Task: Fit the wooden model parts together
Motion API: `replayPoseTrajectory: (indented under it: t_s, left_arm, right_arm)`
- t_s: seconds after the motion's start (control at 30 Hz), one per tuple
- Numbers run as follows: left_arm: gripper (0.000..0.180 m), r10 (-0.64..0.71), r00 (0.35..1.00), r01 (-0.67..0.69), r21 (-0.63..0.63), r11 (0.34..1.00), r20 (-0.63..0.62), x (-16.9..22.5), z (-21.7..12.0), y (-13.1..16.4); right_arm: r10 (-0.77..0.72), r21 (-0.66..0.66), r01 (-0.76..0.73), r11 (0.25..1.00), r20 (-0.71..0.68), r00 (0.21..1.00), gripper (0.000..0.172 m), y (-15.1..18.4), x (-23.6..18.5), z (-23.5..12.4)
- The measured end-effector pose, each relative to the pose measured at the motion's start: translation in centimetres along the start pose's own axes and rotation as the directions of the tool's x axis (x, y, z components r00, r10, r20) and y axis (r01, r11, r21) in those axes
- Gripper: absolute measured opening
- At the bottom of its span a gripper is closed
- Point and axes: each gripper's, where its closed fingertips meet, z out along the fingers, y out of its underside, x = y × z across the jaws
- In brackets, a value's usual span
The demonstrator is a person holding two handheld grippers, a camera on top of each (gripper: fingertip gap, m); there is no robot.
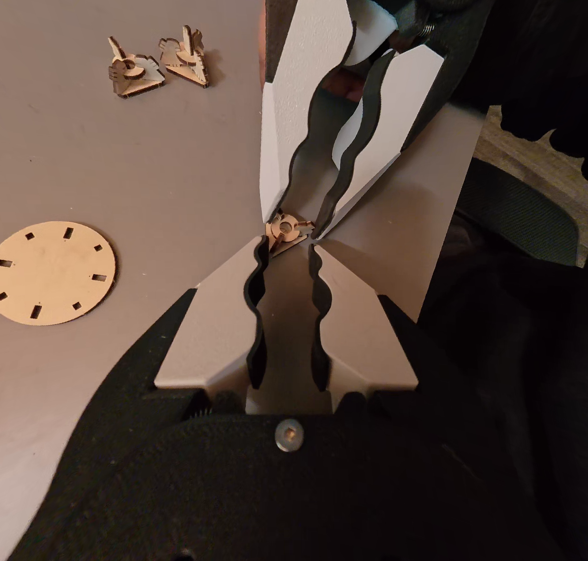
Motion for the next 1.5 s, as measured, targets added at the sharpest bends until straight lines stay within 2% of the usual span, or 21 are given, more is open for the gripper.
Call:
replayPoseTrajectory:
  t_s: [0.47, 0.6, 0.7, 0.77, 0.93, 1.03, 1.33, 1.5]
  left_arm:
    - [0.022, -0.040, 0.999, 0.040, 0.005, 0.999, -0.029, -0.1, 0.0, 0.0]
    - [0.025, -0.046, 0.998, 0.046, 0.011, 0.999, -0.037, -0.1, -0.1, -0.1]
    - [0.026, -0.048, 0.998, 0.048, 0.013, 0.999, -0.038, -0.1, -0.1, -0.1]
    - [0.026, -0.050, 0.998, 0.051, 0.013, 0.999, -0.038, -0.1, -0.1, -0.1]
    - [0.026, -0.071, 0.997, 0.072, 0.022, 0.997, -0.024, -0.5, -0.2, -0.2]
    - [0.027, -0.084, 0.996, 0.084, 0.025, 0.996, -0.025, -0.6, -0.3, -0.2]
    - [0.029, -0.091, 0.996, 0.090, 0.092, 0.992, 0.005, -1.0, -1.3, -0.6]
    - [0.031, -0.123, 0.992, 0.123, 0.043, 0.991, 0.005, -1.3, -1.1, 0.3]
  right_arm:
    - [0.017, 0.012, -0.016, 1.000, -0.018, 1.000, 0.027, 0.0, 0.1, 0.0]
    - [0.041, 0.053, -0.037, 0.998, -0.067, 0.997, 0.047, -0.4, 0.6, -0.6]
    - [0.085, 0.092, -0.077, 0.993, -0.082, 0.993, 0.052, -0.7, 0.7, -1.3]
    - [0.109, 0.069, -0.102, 0.992, -0.107, 0.988, 0.054, -0.2, 0.8, -1.4]
    - [0.166, -0.004, -0.169, 0.986, -0.156, 0.974, 0.051, 0.9, 0.6, -0.9]
    - [0.179, 0.001, -0.182, 0.983, -0.181, 0.967, 0.043, 0.7, 0.5, -1.0]
    - [0.201, -0.007, -0.207, 0.978, -0.210, 0.957, 0.041, 0.9, 1.1, -0.7]
    - [0.197, 0.003, -0.201, 0.980, -0.192, 0.961, 0.039, 0.5, 1.3, -0.5]
